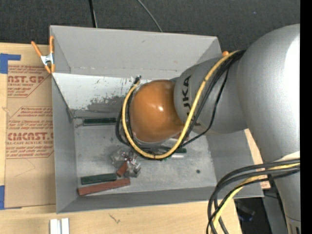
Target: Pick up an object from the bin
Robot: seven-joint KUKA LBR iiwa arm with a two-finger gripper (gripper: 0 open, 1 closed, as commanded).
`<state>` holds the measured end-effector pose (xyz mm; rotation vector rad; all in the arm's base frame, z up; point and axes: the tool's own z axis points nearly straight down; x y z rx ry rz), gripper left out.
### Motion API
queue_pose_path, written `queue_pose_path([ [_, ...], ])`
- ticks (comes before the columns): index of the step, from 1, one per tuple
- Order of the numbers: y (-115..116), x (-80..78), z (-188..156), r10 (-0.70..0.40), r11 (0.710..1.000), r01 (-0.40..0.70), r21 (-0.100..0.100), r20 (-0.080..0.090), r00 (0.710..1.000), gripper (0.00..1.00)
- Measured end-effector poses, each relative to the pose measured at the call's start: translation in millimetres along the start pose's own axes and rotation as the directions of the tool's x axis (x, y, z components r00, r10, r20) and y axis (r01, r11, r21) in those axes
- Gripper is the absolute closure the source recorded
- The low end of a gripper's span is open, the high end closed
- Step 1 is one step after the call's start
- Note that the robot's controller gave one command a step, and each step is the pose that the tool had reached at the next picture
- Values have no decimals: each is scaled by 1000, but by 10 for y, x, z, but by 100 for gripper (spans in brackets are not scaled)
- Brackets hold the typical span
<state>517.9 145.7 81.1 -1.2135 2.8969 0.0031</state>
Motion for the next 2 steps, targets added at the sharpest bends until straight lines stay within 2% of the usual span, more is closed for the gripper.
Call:
queue_pose_path([
  [1,0,0,0,0,1000,0,0,0,1000,100],
  [2,32,57,-1677,-47,999,47,4,5,999,100],
])
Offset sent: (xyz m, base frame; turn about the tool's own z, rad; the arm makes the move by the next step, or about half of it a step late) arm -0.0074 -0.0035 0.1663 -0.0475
